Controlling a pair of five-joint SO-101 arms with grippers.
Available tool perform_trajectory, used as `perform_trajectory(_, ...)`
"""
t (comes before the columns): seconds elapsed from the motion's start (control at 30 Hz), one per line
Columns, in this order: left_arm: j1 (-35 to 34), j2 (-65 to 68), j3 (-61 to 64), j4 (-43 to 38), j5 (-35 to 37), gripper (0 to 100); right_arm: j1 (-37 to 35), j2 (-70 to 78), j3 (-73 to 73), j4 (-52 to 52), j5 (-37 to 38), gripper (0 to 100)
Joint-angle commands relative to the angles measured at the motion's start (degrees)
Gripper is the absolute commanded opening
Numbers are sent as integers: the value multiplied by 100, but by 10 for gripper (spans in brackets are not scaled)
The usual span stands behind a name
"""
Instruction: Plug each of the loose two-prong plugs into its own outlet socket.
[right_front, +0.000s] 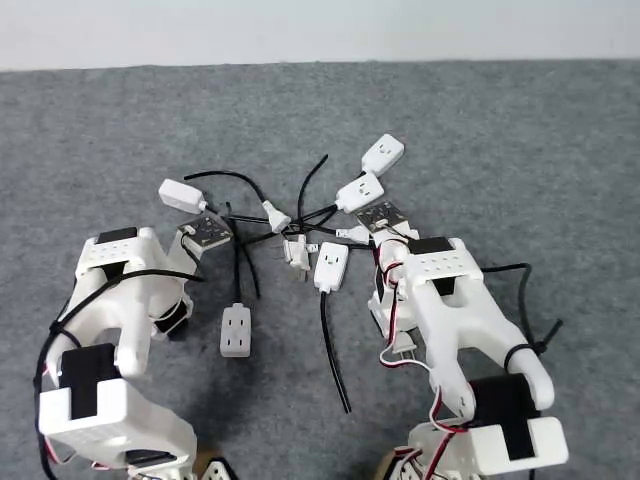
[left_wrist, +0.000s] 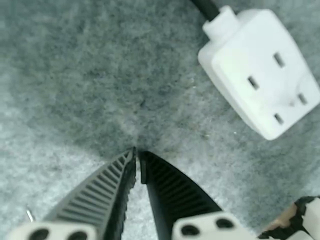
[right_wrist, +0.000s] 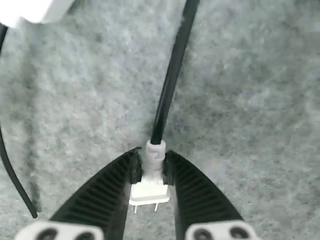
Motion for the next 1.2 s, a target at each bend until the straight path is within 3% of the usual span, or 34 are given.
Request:
perform_trajectory(0.0,-97,0,-251,-79,97,13,31,127,-325,-119,-53,20)
perform_trajectory(0.23,-97,0,-242,-70,97,13,163,-233,-316,-110,-105,8)
perform_trajectory(0.63,53,53,-242,-176,615,13,-497,-4708,-18,673,-589,8)
perform_trajectory(0.8,62,53,-224,-167,580,13,-2009,-5429,-35,602,-923,8)
perform_trajectory(0.93,62,53,-224,-70,316,13,-3152,-5226,536,-251,-1073,8)
perform_trajectory(1.17,62,35,-207,35,35,13,-3662,-4620,1240,-1710,-1064,8)
